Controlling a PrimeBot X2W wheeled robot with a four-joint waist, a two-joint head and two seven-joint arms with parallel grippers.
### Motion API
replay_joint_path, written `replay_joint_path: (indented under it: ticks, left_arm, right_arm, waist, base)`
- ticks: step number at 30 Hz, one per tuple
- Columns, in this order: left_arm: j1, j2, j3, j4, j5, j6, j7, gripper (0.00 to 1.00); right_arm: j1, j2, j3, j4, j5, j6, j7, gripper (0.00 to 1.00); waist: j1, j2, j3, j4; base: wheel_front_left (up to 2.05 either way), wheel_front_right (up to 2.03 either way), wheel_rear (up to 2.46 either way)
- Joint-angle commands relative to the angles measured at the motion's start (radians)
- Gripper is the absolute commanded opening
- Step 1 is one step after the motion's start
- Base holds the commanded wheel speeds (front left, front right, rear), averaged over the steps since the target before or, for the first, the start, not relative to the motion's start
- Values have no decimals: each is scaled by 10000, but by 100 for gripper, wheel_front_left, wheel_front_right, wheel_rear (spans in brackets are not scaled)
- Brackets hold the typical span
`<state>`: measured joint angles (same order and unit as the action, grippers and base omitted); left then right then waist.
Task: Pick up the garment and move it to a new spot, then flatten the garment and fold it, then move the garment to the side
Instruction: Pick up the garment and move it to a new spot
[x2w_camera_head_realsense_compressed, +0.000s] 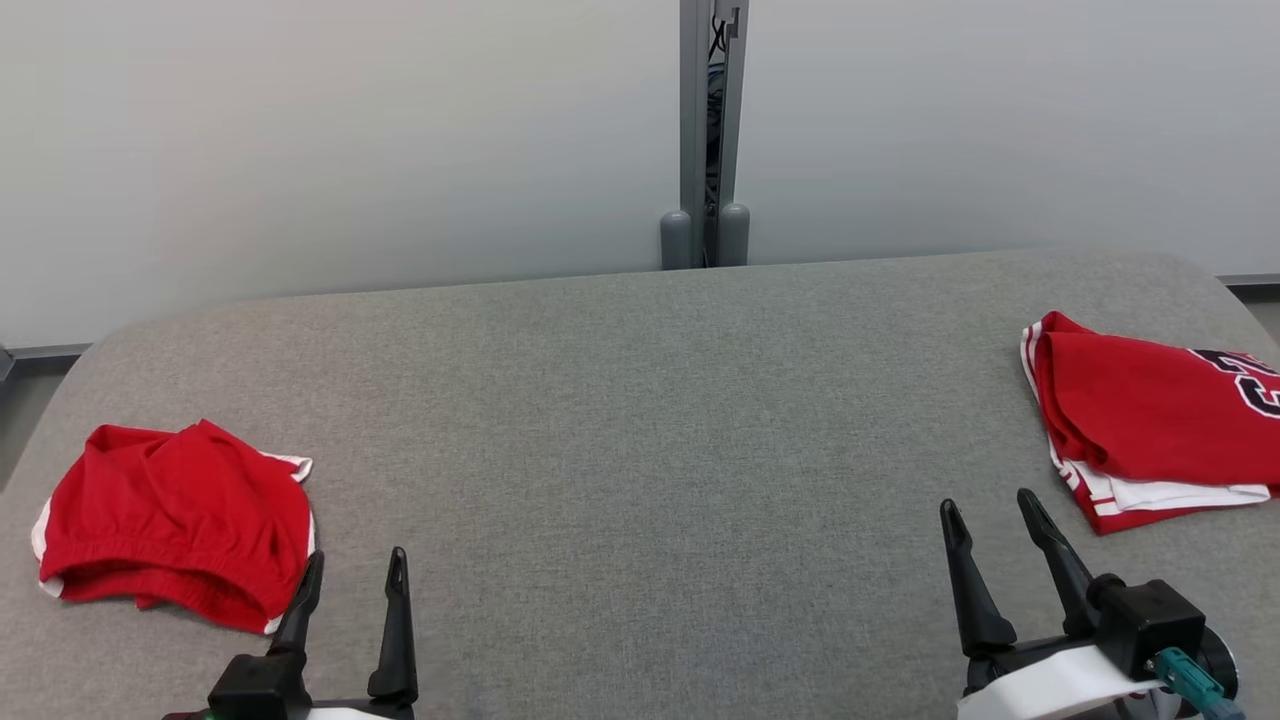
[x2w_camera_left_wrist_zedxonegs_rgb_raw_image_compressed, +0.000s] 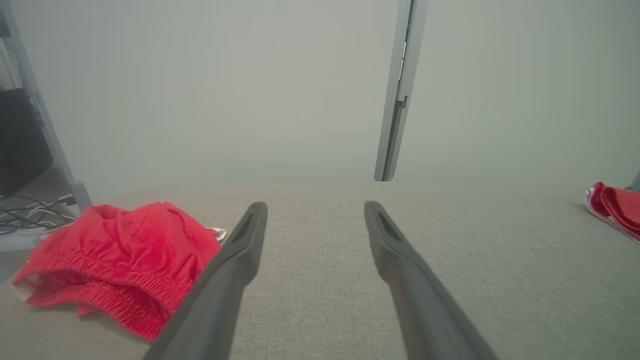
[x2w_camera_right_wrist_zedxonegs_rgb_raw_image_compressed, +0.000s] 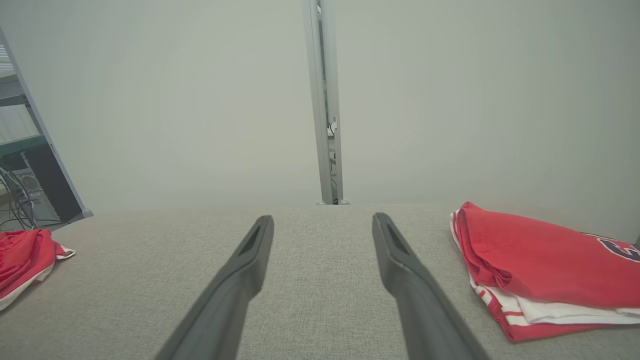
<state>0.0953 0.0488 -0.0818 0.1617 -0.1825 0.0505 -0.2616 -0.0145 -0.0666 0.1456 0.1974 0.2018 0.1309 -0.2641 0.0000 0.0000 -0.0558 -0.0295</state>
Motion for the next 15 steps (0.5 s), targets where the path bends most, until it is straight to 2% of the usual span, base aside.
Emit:
replay_joint_path:
  ticks: [1,15]
  left_arm:
    - [-111,38,42,9,86,48,-39,100]
    - [-194,38,122,-132,287,299,-39,100]
  right_arm:
    - [-1,3,44,-12,23,-1,-9,100]
    - [-112,55,399,82,103,-1,-9,100]
  waist:
    - [0,0,14,97]
    - [0,0,88,1348]
  base:
    - [0,0,0]
    - [0,0,0]
